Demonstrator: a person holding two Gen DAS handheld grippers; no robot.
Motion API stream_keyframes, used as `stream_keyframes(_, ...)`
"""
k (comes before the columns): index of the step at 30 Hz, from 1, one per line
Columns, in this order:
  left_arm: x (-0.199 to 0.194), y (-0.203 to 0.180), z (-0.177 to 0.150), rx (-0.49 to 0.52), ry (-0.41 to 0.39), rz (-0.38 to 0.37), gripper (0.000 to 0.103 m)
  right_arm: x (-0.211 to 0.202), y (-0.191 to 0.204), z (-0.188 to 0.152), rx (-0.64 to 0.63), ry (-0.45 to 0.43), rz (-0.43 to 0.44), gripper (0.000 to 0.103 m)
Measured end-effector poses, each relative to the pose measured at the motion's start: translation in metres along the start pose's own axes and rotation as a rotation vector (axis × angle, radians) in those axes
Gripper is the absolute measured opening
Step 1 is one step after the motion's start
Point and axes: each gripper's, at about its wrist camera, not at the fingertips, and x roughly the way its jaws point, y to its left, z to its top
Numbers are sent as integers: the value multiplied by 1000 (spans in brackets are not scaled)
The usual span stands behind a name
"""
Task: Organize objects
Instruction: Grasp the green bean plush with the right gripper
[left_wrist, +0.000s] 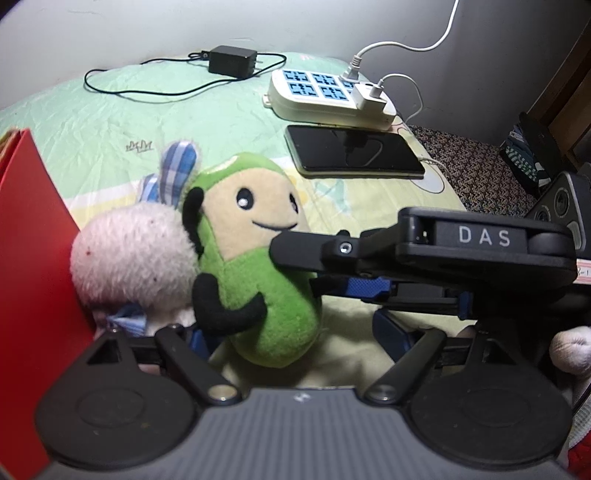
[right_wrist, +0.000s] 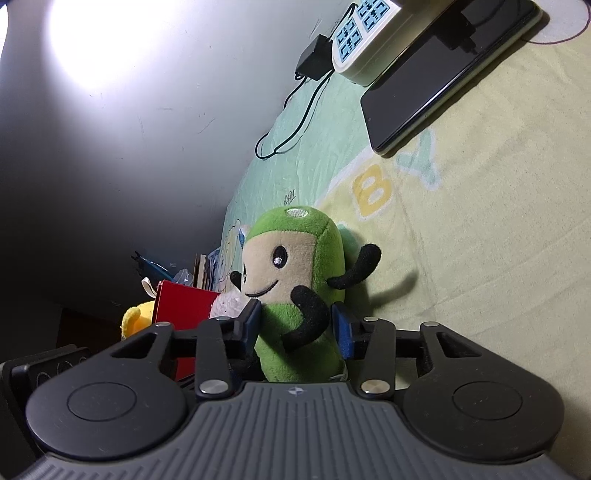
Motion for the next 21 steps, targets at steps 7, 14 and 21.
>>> stream_keyframes(7, -12, -16, -21, 24, 51, -87, 85, -36, 1, -29, -15, -5, -49, 44)
stream_keyframes(14, -27, -52, -63, 124, 103, -129, 85, -68, 12, -65, -66, -5, -135, 44)
stream_keyframes(21, -44, -53, -96, 133, 163, -175, 85, -84, 12, -107, -32, 39, -158, 44)
